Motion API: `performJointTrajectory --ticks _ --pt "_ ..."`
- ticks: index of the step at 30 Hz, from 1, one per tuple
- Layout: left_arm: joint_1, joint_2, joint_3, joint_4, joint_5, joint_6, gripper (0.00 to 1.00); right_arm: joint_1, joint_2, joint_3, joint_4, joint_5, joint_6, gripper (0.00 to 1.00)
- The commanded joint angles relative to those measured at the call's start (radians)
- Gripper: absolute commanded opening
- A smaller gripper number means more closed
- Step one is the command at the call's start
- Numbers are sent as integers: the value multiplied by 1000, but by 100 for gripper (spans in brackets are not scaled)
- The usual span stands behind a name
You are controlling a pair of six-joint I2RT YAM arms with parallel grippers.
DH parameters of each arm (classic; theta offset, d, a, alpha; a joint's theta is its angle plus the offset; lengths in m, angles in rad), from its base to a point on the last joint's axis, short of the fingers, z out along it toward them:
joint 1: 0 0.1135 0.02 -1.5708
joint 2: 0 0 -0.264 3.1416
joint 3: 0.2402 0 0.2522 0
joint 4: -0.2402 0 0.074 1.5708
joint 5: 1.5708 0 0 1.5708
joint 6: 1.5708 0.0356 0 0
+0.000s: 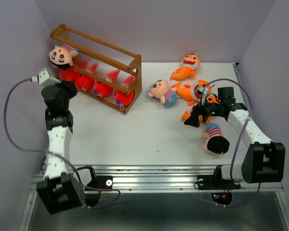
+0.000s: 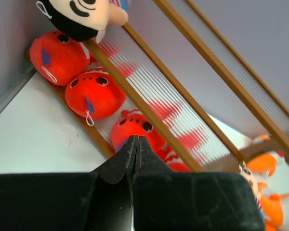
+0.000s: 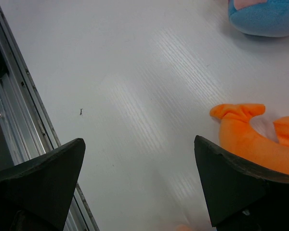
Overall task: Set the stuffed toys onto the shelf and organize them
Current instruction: Adjust the position of the stuffed toy
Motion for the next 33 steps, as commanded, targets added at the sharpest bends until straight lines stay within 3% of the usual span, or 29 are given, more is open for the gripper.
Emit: performJointTrajectory --ticks 1,6,13,21,33 --pt "3 268 251 -28 -115 -117 4 -4 -38 10 9 -4 -18 100" --pt "5 537 544 -115 -278 -123 1 -4 -44 13 7 -18 -13 100" --pt "8 777 846 -299 -441 -136 2 -4 -35 19 7 -41 -7 100" --pt "11 914 998 -414 -528 -177 3 -4 -27 21 6 -40 -5 100" --pt "14 1017 1066 -453 -548 -194 4 -4 -19 24 6 -32 -7 100"
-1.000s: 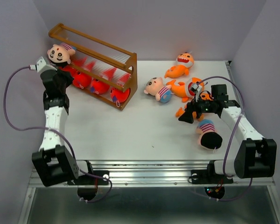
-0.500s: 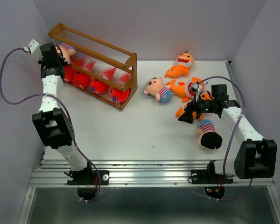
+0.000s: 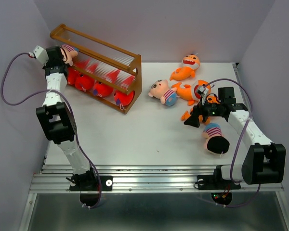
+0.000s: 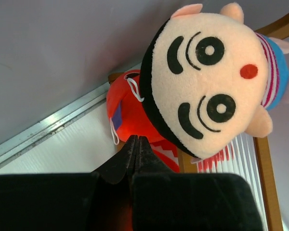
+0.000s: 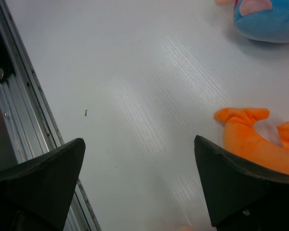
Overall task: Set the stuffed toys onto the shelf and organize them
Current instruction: Adjust the position of the stuffed toy
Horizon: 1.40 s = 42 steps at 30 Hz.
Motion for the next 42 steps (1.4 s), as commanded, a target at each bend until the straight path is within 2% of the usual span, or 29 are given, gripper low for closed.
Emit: performJointTrajectory --ticks 1,18,39,42 --pt "11 13 82 -19 -46 -8 4 -4 -1 25 9 -11 -8 100" --pt "23 156 250 -57 -17 -2 4 -4 -9 24 10 9 -11 100" --pt "26 202 276 15 125 3 4 -4 -4 24 9 18 -15 100" --pt "26 185 267 9 125 -3 8 -4 -4 25 9 21 -17 100"
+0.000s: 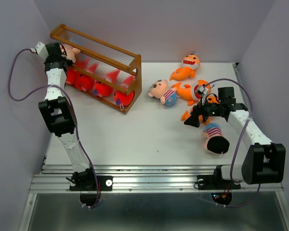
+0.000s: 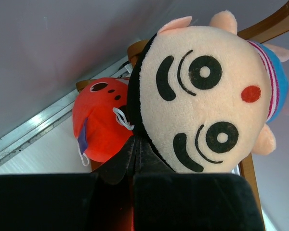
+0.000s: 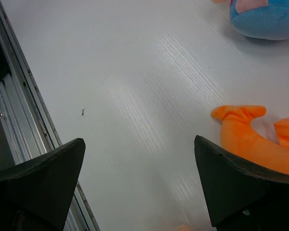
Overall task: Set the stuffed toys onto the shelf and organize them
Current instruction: Adjust the position of the stuffed toy, then grab a stuffed toy with the right arm
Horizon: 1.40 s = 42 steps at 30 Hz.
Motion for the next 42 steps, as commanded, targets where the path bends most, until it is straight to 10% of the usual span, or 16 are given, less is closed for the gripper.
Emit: performJointTrajectory --ticks 1,3,5,10,21,31,42 --pt "13 -24 33 49 14 9 14 -4 -7 25 9 5 -18 100" --pt "13 -54 21 56 -5 9 20 -4 -7 25 11 2 -19 100" --pt "19 -170 -48 75 -28 12 46 -4 -7 25 11 -1 -21 100" --pt "30 -290 -154 93 -14 18 58 -4 -7 22 9 -1 -26 100" --pt "103 -632 -605 300 168 87 66 -4 -26 9 11 18 -41 100" --pt "65 -1046 -1163 595 818 176 85 -4 -23 -2 90 71 11 100" --pt "1 -1450 -1421 403 779 363 99 154 207 286 198 432 391 100"
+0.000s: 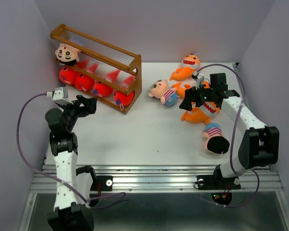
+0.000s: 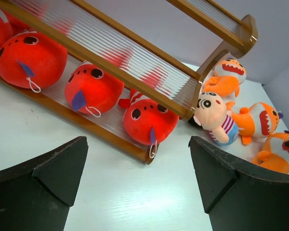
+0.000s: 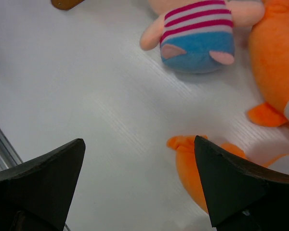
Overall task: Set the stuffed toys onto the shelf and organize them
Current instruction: Grab a stuffed toy with the right arm
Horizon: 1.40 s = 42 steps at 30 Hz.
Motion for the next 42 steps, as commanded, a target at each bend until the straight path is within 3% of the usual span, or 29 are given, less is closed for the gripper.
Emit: performJointTrajectory --ticks 1,5,16,22,24,26,27,28,29,32,37,42 --pt "-9 -113 -83 -31 12 79 99 147 66 103 145 306 237 100" --pt "-18 -202 -134 -37 -26 76 99 200 178 171 235 532 408 100" --pt "-21 -217 -148 -34 -54 71 99 209 444 327 252 620 485 96" --pt "-23 -225 -154 -19 -43 61 99 209 507 346 255 555 486 69" --pt "-23 -225 -157 -11 -37 54 99 209 524 342 257 539 491 57" --pt "-26 -222 -162 -5 -57 30 99 209 536 333 254 519 492 38" --pt "-28 -222 -163 -5 -57 22 99 209 538 329 254 519 489 38" --pt "-31 -220 -165 -8 -67 15 99 209 533 321 254 508 483 32" --pt "-34 -222 -165 -16 -90 4 99 209 530 315 252 487 479 19" --pt "-46 -226 -172 -16 -98 -4 99 209 489 277 249 433 440 2" --pt "-60 -217 -203 75 82 -5 98 182 307 163 228 287 278 1" --pt "-119 -183 -194 70 109 16 98 169 121 77 116 111 43 1"
